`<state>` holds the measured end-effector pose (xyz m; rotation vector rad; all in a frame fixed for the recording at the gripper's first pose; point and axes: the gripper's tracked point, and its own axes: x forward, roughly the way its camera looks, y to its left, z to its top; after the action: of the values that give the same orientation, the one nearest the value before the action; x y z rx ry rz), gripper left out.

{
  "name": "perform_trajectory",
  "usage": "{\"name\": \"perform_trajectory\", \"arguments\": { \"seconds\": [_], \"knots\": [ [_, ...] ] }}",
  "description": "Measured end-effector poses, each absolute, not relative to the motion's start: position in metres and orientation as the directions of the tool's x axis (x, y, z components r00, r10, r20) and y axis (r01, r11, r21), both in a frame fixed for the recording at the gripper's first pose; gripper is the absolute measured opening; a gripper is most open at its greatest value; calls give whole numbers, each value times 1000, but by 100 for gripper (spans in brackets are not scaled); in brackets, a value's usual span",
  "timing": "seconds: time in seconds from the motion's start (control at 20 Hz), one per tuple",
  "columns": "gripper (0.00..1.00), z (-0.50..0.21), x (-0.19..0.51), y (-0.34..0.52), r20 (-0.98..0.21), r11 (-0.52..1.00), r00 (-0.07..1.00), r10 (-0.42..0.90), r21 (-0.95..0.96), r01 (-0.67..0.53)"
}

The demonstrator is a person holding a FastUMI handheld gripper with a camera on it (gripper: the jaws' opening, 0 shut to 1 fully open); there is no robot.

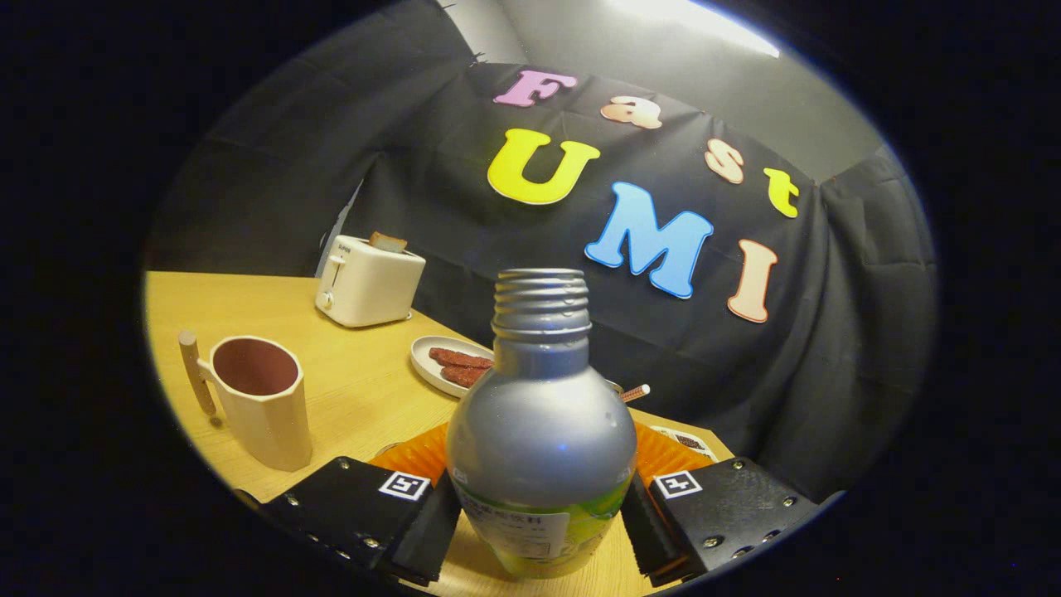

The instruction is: Take the bottle from table, then pour the juice into the cup, finally place the bottle on the coaster

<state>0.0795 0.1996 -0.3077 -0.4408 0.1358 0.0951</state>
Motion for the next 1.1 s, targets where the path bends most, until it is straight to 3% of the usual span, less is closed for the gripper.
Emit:
{"name": "perform_trajectory", "arguments": {
  "seconds": [0.5, 1.1],
  "knots": [
    [83, -322, 91, 238, -168, 622, 983, 78, -762, -179],
    [83, -329, 104, 242, -171, 447, 982, 83, -874, -190]
  ]
}}
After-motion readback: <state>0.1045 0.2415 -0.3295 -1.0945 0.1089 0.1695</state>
